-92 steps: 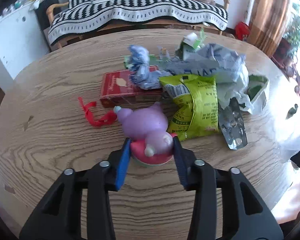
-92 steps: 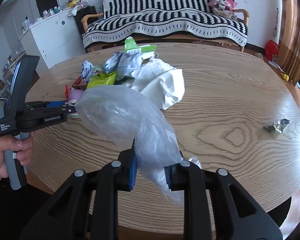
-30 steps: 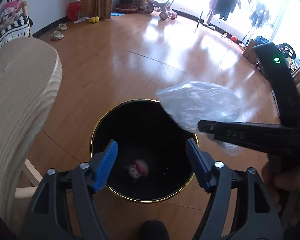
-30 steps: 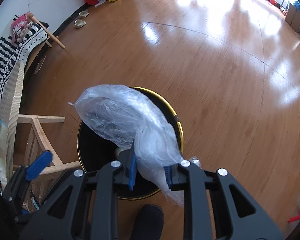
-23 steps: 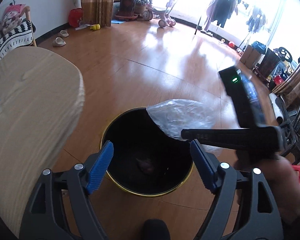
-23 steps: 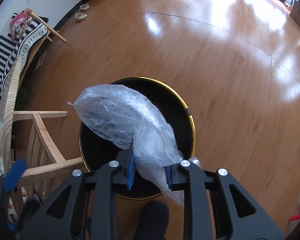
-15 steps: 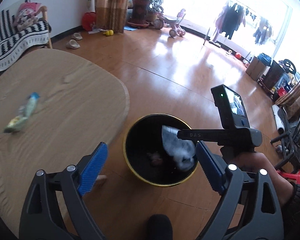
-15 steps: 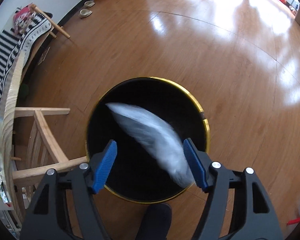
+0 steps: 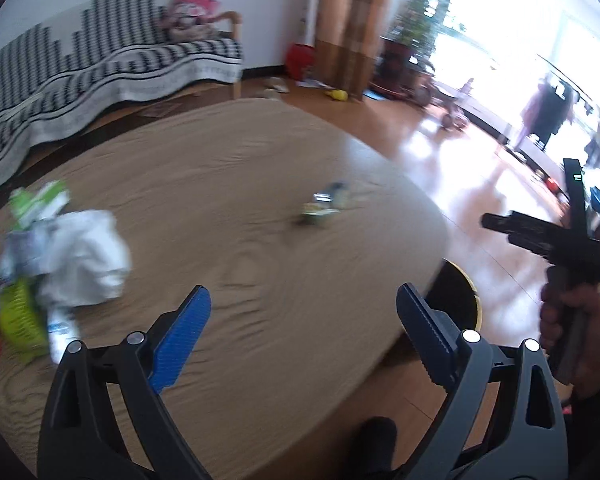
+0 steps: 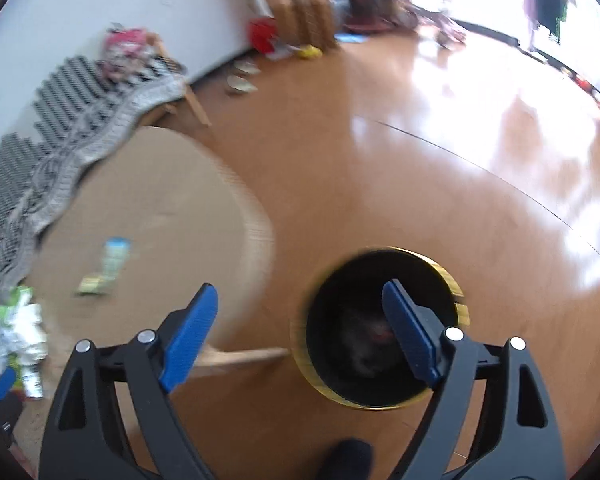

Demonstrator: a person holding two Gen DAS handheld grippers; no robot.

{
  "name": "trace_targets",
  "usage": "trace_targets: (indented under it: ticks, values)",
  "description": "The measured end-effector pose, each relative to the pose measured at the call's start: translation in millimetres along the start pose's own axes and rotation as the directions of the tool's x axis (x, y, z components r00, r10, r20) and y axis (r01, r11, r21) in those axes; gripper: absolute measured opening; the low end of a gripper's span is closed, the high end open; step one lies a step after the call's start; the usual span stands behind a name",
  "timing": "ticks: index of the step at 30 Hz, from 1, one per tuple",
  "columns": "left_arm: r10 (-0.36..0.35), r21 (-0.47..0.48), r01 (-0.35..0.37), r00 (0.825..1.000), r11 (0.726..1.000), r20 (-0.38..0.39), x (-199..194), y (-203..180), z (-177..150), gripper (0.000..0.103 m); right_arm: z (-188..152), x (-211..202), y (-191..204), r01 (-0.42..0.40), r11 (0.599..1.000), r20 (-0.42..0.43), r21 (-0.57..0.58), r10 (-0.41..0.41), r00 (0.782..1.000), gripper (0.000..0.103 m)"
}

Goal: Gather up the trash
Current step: 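Return to the table and grasp the red ribbon with the left tool, then grasp the white tissue with the right tool while the left tool holds the ribbon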

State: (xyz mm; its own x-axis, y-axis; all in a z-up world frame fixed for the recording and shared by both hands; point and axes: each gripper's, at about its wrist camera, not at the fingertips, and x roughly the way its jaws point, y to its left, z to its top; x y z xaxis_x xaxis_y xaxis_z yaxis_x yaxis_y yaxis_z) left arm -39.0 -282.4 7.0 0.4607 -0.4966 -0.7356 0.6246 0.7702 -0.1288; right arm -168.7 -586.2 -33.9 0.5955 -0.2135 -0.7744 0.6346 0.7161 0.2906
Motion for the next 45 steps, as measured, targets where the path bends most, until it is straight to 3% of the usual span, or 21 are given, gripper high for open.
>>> trace_targets:
  ticks: [6,9,13,16,19,27,33,35,37,39,42,45]
  values:
    - [0.133,-0.184,-0.125,0.990,0.975,0.035,-45.4,123.0,-12.1,0.091,-19.6,6.9,143.9,-0.177,0.959,-0.031,-0.219,0.175,0.984,0.082]
    - [0.238,-0.270,-0.222,0.971,0.937,0.026,-67.4,187.6,-29.9,0.091,-32.8,17.5,209.1,-0.254,0.920,-0.081,-0.299,0.241,0.967,0.082]
    - [0.385,-0.349,-0.368,0.923,0.862,-0.023,-89.0,265.0,-58.3,0.091,-56.3,33.7,284.0,-0.322,0.873,-0.153,-0.366,0.285,0.946,0.082]
    - [0.428,-0.400,-0.417,0.901,0.816,-0.068,-94.6,310.5,-77.8,0.091,-70.4,44.6,315.2,-0.335,0.850,-0.188,-0.406,0.282,0.941,0.082]
    - [0.430,-0.419,-0.432,0.897,0.798,-0.105,-86.5,337.9,-91.3,0.091,-82.7,51.4,339.6,-0.344,0.835,-0.209,-0.429,0.279,0.937,0.082]
    - [0.403,-0.356,-0.426,0.904,0.832,-0.140,-45.9,359.6,-96.2,0.091,-94.6,70.3,369.9,-0.362,0.825,-0.245,-0.434,0.279,0.929,0.082]
    - [0.441,-0.321,-0.468,0.884,0.823,-0.159,-26.8,365.1,-92.0,0.091,-97.5,79.5,381.7,-0.385,0.818,-0.266,-0.427,0.293,0.918,0.082]
    - [0.442,-0.326,-0.467,0.884,0.822,-0.152,-26.4,370.1,-90.4,0.089,-97.8,80.5,382.8,-0.390,0.814,-0.267,-0.430,0.298,0.916,0.082]
    - [0.446,-0.318,-0.466,0.884,0.826,-0.138,-28.4,367.2,-89.4,0.075,-97.1,82.3,383.1,-0.394,0.814,-0.272,-0.427,0.301,0.914,0.082]
    - [0.443,-0.302,-0.462,0.887,0.834,-0.134,-29.2,361.1,-87.3,0.052,-96.4,86.4,382.0,-0.401,0.820,-0.283,-0.409,0.304,0.910,0.082]
    - [0.433,-0.303,-0.460,0.888,0.834,-0.155,-30.3,356.7,-86.9,0.039,-95.0,93.2,380.1,-0.414,0.829,-0.298,-0.375,0.315,0.901,0.082]
    - [0.444,-0.310,-0.474,0.881,0.824,-0.166,-32.8,354.2,-86.4,0.036,-92.2,101.8,379.1,-0.445,0.834,-0.320,-0.325,0.345,0.882,0.081]
